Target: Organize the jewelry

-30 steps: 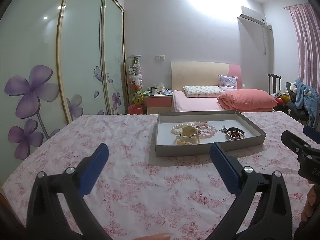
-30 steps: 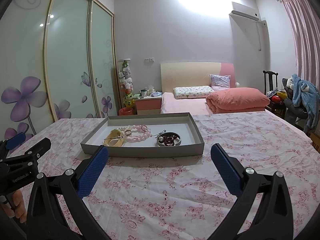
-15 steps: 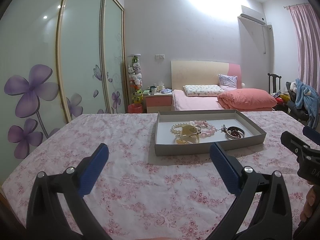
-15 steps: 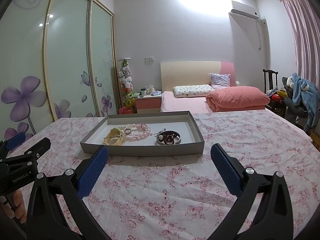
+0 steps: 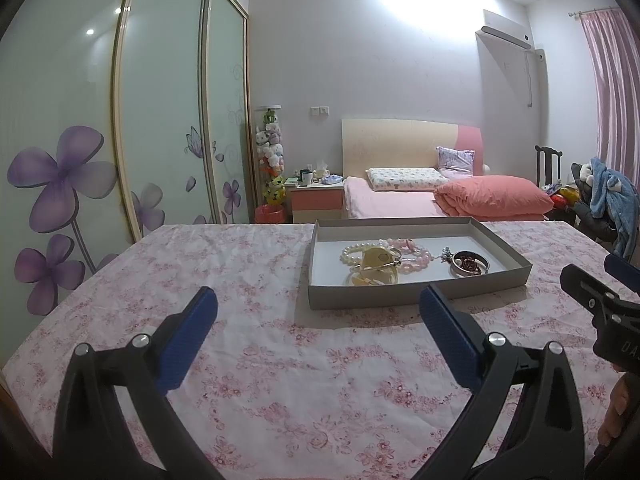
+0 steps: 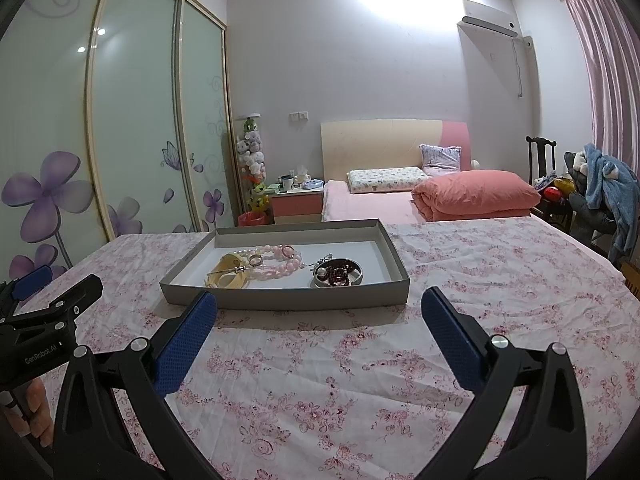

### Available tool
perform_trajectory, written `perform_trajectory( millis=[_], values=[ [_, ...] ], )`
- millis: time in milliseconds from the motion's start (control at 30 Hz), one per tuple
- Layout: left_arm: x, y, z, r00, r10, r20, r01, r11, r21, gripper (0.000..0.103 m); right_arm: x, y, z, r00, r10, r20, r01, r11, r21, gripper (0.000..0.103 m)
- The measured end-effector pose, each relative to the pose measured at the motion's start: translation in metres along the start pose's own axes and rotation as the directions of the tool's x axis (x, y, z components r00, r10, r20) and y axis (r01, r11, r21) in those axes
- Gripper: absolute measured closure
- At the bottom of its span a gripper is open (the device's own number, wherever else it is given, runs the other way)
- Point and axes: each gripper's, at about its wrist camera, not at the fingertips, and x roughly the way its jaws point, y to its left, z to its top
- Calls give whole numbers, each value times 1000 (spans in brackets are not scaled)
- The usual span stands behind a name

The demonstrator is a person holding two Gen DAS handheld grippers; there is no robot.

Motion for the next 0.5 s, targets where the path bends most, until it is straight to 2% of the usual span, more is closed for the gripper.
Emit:
perform_trajectory(
  millis=[500],
  values=[
    [0, -2, -2, 1000, -1, 3, 1, 1000, 3, 4, -1, 0, 0, 1000, 1, -1, -1, 1000, 0, 2]
  ],
)
